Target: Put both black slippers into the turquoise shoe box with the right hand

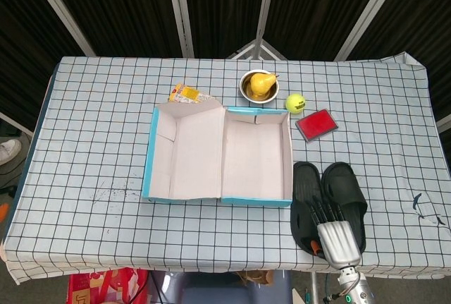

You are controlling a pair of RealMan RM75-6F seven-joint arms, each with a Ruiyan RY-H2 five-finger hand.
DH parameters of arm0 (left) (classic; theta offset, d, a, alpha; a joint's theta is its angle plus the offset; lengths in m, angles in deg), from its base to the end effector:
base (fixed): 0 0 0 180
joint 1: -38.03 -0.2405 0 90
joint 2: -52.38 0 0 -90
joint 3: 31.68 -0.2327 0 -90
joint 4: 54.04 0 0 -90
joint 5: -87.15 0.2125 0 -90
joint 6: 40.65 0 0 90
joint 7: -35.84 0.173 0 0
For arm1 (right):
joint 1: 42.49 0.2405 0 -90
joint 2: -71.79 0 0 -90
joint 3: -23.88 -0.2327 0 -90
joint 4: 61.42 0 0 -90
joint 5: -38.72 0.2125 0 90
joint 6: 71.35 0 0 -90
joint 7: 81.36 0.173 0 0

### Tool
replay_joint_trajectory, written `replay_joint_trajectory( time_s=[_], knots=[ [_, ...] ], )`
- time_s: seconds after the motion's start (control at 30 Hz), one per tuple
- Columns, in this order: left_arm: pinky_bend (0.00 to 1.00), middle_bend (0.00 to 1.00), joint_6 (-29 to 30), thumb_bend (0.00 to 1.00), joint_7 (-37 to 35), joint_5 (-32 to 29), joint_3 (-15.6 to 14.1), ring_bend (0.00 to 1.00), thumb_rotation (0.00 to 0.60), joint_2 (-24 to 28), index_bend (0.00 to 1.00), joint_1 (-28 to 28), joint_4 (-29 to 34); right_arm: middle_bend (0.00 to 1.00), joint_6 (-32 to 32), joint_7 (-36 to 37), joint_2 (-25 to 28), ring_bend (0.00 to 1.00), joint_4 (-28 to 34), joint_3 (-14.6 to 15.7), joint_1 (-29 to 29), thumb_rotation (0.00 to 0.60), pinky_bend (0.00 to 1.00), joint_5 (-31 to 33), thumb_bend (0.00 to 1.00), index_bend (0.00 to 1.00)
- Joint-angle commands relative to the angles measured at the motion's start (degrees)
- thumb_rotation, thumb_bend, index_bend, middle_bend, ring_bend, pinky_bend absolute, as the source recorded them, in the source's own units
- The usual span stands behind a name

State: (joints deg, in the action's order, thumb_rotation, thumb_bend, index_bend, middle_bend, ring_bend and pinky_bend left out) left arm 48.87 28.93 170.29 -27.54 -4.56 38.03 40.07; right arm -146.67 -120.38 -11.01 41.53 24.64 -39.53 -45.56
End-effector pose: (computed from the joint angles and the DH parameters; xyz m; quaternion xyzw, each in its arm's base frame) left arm -0.3096 0.1868 0.2011 -0.5379 -0.3942 -0.3974 0.6304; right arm -0.2133 -0.1744 0.0108 0.6975 -0.3882 0.2805 0.5330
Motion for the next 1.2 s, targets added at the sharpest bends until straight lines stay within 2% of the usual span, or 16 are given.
replay_joint_trajectory(
  time_s=[0.03,0.8,1.0,1.2],
  knots=[
    [0.07,0.0,0.01,0.38,0.14,-0.2,0.06,0.0,0.6,-0.04,0.03,-0.03,0.04,0.04,0.76,-0.54,-0.35,0.0,-0.53,-0.15,0.55,0.6,0.0,1.0,0.28,0.05],
    [0.07,0.0,-0.51,0.38,0.51,-0.75,0.2,0.0,0.6,-0.22,0.03,0.1,-0.08,0.05,2.46,-3.38,-2.05,0.0,-2.74,-1.55,4.03,0.6,0.0,6.39,0.28,0.05],
    [0.07,0.0,-0.58,0.38,0.65,-0.73,0.17,0.0,0.6,-0.23,0.03,0.12,0.01,0.13,2.0,-3.32,-1.68,0.0,-2.38,-1.25,4.31,0.6,0.0,6.74,0.28,0.05],
    [0.07,0.0,-0.53,0.38,0.7,-0.64,0.14,0.0,0.6,-0.22,0.03,0.1,0.11,0.23,1.81,-3.77,-1.2,0.0,-1.59,-1.03,4.73,0.6,0.0,6.99,0.28,0.14]
  ],
)
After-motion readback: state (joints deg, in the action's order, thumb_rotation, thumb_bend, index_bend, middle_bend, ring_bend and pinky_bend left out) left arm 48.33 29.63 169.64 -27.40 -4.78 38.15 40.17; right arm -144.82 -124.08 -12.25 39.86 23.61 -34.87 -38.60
